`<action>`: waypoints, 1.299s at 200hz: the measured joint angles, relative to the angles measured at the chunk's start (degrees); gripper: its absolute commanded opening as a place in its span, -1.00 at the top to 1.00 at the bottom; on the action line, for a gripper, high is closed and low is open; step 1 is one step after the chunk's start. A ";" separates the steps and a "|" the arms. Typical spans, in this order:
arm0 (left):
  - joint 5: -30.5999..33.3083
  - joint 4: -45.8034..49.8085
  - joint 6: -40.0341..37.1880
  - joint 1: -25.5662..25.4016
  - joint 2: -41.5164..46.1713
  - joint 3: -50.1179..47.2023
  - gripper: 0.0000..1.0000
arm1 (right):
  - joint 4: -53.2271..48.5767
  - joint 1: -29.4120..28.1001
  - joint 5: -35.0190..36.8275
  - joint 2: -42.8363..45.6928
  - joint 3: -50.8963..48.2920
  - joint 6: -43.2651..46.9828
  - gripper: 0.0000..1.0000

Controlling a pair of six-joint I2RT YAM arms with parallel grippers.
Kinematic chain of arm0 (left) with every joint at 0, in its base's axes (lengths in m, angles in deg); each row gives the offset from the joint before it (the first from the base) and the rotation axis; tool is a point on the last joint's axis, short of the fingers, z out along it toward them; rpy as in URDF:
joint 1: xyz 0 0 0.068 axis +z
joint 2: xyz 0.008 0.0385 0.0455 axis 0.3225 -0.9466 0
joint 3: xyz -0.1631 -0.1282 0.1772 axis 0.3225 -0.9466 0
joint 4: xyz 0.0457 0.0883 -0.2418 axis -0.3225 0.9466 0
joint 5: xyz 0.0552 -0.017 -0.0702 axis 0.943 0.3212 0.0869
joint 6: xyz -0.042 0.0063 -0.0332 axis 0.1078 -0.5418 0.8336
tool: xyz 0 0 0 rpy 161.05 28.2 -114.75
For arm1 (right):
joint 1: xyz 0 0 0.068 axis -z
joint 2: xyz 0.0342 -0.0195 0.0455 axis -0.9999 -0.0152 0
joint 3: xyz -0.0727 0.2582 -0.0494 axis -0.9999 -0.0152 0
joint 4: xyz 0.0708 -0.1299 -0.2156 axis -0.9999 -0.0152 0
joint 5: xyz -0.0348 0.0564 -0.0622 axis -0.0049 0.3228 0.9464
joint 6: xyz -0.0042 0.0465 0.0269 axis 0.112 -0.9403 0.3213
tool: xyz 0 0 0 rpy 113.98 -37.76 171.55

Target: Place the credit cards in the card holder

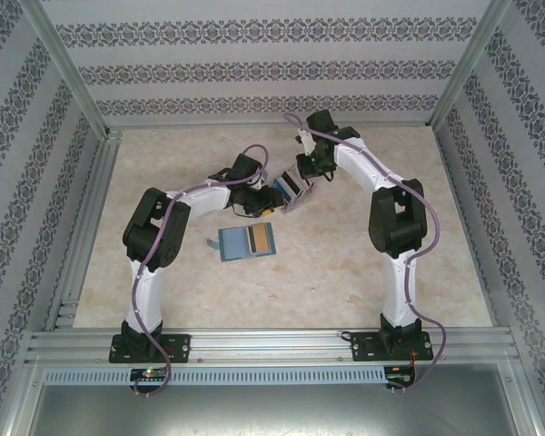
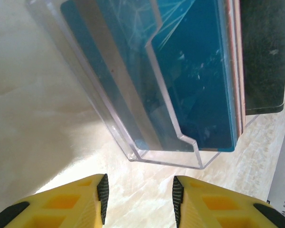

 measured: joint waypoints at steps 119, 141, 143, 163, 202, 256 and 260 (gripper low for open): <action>0.13 0.07 -0.07 0.00 0.26 -0.15 0.15 | 2.12 2.62 -8.61 8.70 -4.11 -3.23 0.91; 0.48 0.94 -0.46 0.17 2.86 -2.29 0.14 | 3.91 2.64 -11.63 12.70 -7.39 -4.83 0.90; 0.59 0.96 -0.46 0.26 3.23 -2.60 0.14 | 4.20 2.62 -11.89 13.11 -7.91 -5.05 0.90; 1.16 1.57 -1.16 0.74 8.15 -5.92 0.14 | 7.39 2.62 -15.65 17.99 -13.70 -7.85 0.90; 2.58 3.08 -2.56 3.87 20.00 -12.90 0.14 | 16.87 1.68 -23.23 26.99 -28.76 -15.98 0.89; 5.31 7.48 -4.59 8.35 31.89 -23.30 0.13 | 31.39 -5.25 -28.55 31.76 -44.70 -28.57 0.88; 5.68 7.91 -4.66 8.46 32.41 -23.91 0.14 | 32.35 -5.70 -28.63 31.76 -45.42 -29.00 0.88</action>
